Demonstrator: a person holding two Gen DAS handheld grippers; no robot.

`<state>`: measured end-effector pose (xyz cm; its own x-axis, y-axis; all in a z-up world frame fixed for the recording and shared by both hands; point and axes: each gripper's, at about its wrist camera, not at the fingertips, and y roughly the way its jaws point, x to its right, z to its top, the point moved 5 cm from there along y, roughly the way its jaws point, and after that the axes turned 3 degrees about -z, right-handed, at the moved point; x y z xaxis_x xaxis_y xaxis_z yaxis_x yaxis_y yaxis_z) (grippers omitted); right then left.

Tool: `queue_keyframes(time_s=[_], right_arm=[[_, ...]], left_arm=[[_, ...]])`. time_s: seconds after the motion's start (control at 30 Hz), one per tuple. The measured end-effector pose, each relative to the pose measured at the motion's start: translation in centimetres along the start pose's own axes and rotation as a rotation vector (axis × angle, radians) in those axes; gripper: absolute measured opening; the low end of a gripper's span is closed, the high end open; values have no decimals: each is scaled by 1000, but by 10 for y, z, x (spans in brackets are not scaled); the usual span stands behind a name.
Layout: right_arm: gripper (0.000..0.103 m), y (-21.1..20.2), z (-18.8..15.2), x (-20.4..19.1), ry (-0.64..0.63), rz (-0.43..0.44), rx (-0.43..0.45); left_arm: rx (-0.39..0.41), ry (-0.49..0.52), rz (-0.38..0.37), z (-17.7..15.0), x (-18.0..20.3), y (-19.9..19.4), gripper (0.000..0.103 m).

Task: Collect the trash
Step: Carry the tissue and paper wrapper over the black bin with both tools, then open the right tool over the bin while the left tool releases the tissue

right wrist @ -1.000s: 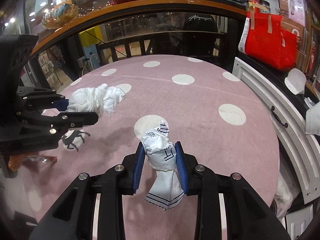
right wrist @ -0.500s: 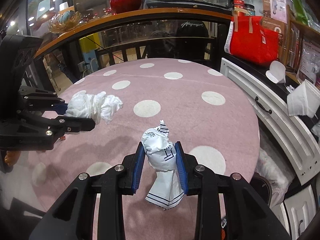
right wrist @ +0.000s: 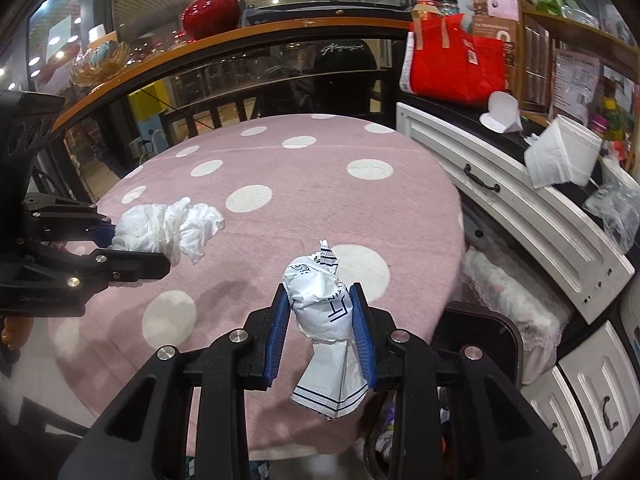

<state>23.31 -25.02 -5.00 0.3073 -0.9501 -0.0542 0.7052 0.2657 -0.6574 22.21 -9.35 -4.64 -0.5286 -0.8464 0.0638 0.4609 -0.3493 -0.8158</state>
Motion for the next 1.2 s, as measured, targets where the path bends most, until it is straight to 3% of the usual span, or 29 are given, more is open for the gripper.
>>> queue_keyframes(time_s=[0.37, 0.57, 0.7, 1.0, 1.07, 1.13, 1.2], right_arm=[[30, -13, -39, 45, 99, -76, -21], [30, -9, -67, 79, 155, -166, -58], [31, 3, -89, 104, 191, -256, -105], [31, 45, -130, 139, 325, -295, -212], [36, 51, -135, 143, 339, -297, -223], [53, 54, -140, 147, 359, -305, -229], [60, 53, -142, 150, 372, -310, -222]], left_arm=[[-6, 29, -63, -6, 48, 20, 29], [-1, 54, -71, -10, 73, 33, 29], [-2, 68, -92, -10, 91, 40, 29], [-6, 88, -142, -7, 123, 57, 29], [-8, 94, -149, -5, 130, 62, 29], [-12, 95, -156, -5, 135, 66, 29], [-19, 95, -163, -4, 139, 71, 29]])
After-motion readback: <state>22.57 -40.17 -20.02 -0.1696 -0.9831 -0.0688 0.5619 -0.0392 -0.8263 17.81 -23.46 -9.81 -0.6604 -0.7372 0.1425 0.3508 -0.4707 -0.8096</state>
